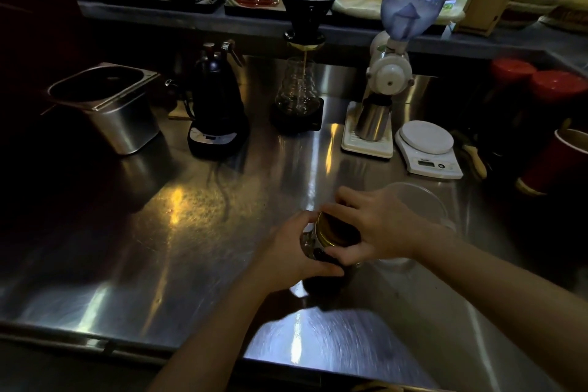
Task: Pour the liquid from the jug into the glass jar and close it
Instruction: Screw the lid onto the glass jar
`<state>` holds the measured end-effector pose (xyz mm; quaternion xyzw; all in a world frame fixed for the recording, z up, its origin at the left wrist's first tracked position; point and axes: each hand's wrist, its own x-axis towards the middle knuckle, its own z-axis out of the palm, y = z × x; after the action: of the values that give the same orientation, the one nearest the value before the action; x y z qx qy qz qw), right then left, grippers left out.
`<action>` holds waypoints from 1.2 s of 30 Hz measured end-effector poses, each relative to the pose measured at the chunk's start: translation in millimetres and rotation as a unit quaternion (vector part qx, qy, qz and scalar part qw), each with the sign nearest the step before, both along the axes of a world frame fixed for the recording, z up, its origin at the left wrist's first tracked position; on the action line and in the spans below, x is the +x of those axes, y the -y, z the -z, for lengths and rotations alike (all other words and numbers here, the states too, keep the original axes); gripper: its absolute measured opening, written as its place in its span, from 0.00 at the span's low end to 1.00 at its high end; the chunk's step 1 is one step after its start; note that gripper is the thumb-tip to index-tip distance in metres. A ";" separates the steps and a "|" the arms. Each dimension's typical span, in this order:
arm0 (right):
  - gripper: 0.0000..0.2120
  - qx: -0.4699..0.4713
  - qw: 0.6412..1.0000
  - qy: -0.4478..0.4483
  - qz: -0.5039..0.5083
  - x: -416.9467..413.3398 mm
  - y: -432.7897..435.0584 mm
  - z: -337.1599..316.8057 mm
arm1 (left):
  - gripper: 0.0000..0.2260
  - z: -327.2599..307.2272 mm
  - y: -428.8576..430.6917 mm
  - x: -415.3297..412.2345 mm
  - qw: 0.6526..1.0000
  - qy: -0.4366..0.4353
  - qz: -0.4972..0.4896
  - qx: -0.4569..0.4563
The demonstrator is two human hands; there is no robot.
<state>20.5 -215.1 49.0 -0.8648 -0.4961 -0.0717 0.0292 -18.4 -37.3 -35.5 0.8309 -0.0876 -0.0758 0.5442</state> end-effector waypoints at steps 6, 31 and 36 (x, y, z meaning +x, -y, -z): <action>0.30 0.026 0.998 0.000 0.051 -4.9 -1.6 5.7 | 0.35 6.0 7.1 -11.6 0.995 0.064 -0.051 0.063; 0.30 0.021 0.996 -0.022 0.081 -13.6 -7.7 9.5 | 0.29 7.1 4.3 -18.8 0.998 0.037 -0.055 0.002; 0.28 0.082 0.987 0.005 0.136 -20.3 -13.1 21.3 | 0.32 6.5 8.5 -24.7 0.991 0.090 -0.078 0.057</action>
<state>0.1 -202.0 27.7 -0.9185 -0.3664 -0.1198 0.0880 -43.1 -45.8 -42.0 0.8684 -0.0666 0.0372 0.4900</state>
